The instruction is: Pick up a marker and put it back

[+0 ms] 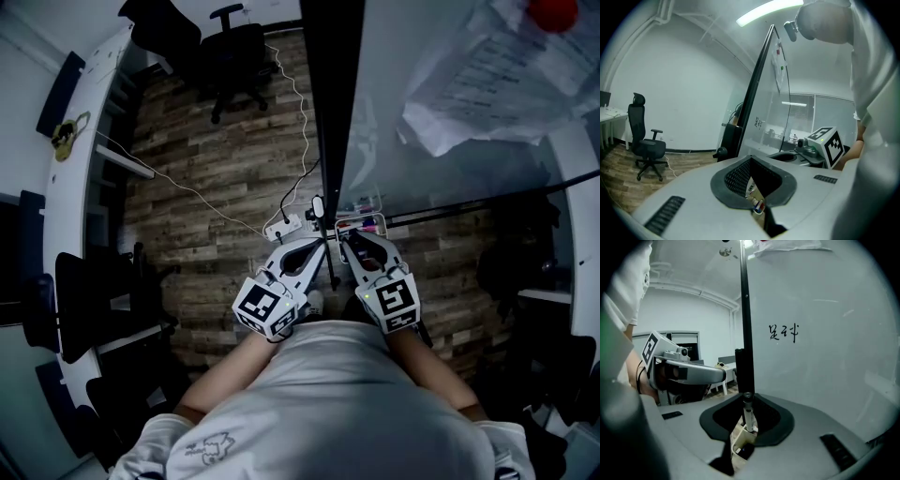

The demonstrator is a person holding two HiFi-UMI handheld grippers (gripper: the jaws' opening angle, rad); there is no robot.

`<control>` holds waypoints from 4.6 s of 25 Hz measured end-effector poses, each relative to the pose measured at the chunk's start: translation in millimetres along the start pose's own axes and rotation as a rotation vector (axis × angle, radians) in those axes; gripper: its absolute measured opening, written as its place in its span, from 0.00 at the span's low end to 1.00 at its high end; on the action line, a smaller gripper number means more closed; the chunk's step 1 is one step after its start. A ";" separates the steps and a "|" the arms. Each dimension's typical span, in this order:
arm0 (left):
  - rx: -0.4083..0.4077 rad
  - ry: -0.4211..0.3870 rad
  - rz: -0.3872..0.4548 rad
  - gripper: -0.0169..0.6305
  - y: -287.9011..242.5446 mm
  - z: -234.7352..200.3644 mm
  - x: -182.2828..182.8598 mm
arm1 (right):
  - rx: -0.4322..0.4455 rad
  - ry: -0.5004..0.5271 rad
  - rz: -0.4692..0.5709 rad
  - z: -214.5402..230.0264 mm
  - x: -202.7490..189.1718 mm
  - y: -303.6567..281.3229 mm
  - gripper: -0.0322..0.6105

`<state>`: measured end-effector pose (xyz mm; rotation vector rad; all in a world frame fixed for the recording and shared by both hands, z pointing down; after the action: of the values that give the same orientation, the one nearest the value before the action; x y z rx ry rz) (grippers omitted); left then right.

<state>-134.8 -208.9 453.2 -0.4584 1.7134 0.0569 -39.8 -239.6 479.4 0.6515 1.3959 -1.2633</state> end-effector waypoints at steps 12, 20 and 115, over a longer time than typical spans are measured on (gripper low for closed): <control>-0.126 -0.070 0.116 0.03 11.3 17.4 46.2 | -0.116 0.083 0.111 -19.0 45.1 37.3 0.16; -0.204 -0.096 0.153 0.03 32.7 17.7 58.8 | -0.188 0.086 0.166 -47.7 59.9 47.1 0.16; 0.318 0.147 0.037 0.03 -53.6 65.8 -54.6 | 0.281 -0.097 -0.056 82.8 -74.4 50.6 0.21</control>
<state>-48.8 -224.4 503.7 -0.1985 1.8344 -0.2247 53.8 -282.8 545.1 0.7343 1.1743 -1.5323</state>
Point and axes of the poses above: the fingertips, and each gripper's own axes: y backward along the fingers, z to its right, x out of its top, the point moved 4 cm from there along y, backward along the fingers, and after that the axes turned 15 degrees about x, right-handed, at the moved point
